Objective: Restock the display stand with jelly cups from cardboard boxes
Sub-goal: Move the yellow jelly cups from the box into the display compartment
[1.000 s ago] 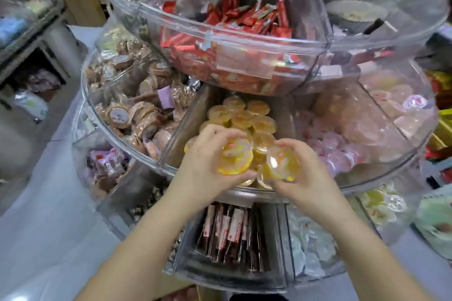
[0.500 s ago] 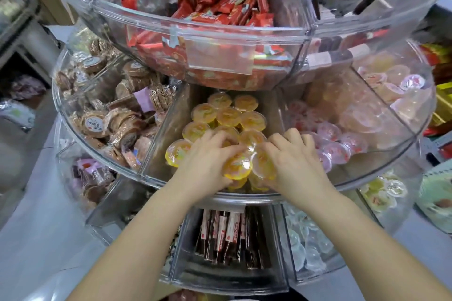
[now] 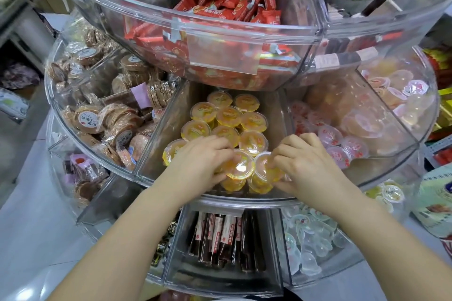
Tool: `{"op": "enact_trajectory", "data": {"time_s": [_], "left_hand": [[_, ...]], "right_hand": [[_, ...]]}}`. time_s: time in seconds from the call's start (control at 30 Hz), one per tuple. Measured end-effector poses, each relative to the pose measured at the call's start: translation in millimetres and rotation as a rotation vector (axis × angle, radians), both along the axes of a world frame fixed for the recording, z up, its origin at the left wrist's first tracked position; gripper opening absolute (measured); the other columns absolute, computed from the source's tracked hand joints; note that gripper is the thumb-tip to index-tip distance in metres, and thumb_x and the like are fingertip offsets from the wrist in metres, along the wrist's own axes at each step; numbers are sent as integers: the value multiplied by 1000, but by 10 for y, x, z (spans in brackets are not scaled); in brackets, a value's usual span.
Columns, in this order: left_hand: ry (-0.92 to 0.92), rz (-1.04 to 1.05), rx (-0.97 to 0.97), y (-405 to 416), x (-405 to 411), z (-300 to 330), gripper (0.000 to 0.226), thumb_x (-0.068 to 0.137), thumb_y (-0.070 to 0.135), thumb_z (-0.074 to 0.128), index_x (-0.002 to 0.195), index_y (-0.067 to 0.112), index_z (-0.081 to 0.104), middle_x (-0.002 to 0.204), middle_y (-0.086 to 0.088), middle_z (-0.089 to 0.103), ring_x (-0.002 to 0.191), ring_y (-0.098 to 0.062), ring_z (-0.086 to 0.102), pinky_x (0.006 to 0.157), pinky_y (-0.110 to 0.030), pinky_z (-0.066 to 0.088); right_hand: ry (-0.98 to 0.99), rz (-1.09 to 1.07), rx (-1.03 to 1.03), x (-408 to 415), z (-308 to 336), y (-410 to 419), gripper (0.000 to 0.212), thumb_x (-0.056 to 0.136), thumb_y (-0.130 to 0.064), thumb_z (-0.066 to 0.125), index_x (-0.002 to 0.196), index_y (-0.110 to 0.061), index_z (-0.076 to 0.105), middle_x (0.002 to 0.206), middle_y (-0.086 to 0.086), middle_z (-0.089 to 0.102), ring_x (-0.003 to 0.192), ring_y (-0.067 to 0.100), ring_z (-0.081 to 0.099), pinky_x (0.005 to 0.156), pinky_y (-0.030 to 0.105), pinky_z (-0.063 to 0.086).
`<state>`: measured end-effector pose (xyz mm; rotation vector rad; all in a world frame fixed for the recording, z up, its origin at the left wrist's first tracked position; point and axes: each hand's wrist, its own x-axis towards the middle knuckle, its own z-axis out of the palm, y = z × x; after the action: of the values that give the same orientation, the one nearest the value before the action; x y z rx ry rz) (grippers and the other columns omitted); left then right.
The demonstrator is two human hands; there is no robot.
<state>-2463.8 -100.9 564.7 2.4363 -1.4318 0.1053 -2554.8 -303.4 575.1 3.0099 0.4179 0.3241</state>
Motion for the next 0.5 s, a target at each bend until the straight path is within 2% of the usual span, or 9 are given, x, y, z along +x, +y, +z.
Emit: {"op": "enact_trajectory", "data": {"time_s": [0.07,0.17,0.27,0.37,0.43,0.5], "left_hand": [[-19,-1,20,-19,11,2,35,55,14,87,87,14,73,81,-2,67,73,-24,65,60,-31,49],[-11,35,45,-44,24,1,37,55,14,86,88,13,71,84,-4,66,76,-26,64,61,-33,49],[2,45,49,-30,9,-1,39,59,17,85,95,13,69,92,-5,66,84,-27,63,67,-37,51],[28,37,9,0,-20,-7,39,60,18,85,96,15,70,93,-4,67,85,-26,63,70,-40,53],[96,68,5,-4,-21,17,35,67,20,81,100,19,69,101,-1,66,94,-24,60,80,-42,50],[169,109,46,48,7,48,40,71,30,78,108,25,66,111,4,62,106,-17,53,93,-38,44]], "right_hand": [[-53,3,-26,9,-49,10,22,52,-23,84,61,-15,65,66,-5,63,70,22,61,68,33,30],[-120,-18,-40,14,-103,40,24,53,-20,83,56,-16,60,61,-4,57,65,22,56,62,34,33],[-110,0,20,14,-96,14,25,52,-22,86,60,-17,63,63,-5,60,68,22,58,66,35,34],[-63,6,46,7,-52,2,34,46,-33,90,70,-17,71,68,-5,65,72,22,62,66,35,46],[-57,16,68,-1,-42,2,39,45,-35,91,75,-17,74,71,-4,66,74,23,64,66,37,48],[-77,27,107,-2,-45,-15,42,46,-36,90,79,-16,75,74,-3,67,76,24,64,73,36,42]]}}
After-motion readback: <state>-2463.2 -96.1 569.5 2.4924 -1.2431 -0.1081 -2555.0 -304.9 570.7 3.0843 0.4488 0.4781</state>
